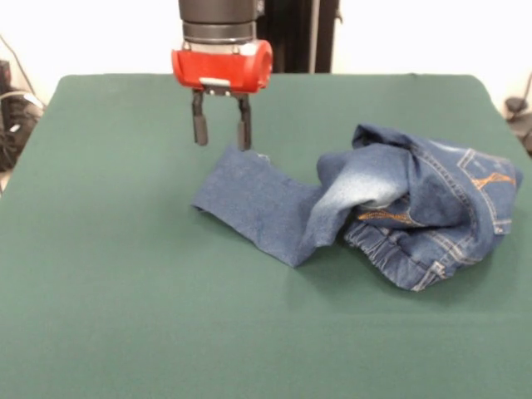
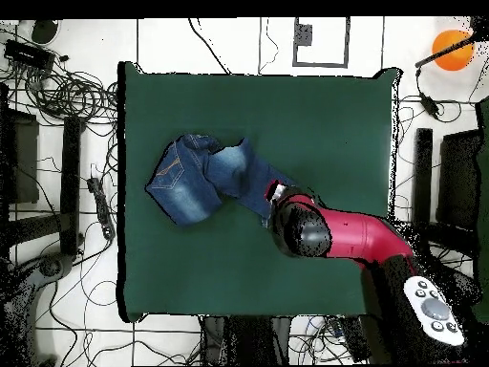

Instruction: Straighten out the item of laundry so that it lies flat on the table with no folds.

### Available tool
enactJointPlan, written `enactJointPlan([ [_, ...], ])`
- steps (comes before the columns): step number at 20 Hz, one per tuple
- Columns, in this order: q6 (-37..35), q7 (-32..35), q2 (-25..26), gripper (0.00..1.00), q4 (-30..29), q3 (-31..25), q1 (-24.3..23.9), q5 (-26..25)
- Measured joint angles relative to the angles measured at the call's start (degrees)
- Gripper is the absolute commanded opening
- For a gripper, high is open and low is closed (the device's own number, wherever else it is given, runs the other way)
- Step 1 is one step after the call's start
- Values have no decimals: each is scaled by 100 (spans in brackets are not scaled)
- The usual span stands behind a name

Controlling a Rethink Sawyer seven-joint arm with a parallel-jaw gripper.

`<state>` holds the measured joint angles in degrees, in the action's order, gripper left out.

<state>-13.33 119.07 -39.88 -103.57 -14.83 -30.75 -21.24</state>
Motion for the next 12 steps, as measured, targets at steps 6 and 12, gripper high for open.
enactJointPlan([
  [6, 289, 0, 270, 100, -7, 21, 109, -127],
  [12, 526, 0, 459, 100, -27, 21, 77, -285],
])
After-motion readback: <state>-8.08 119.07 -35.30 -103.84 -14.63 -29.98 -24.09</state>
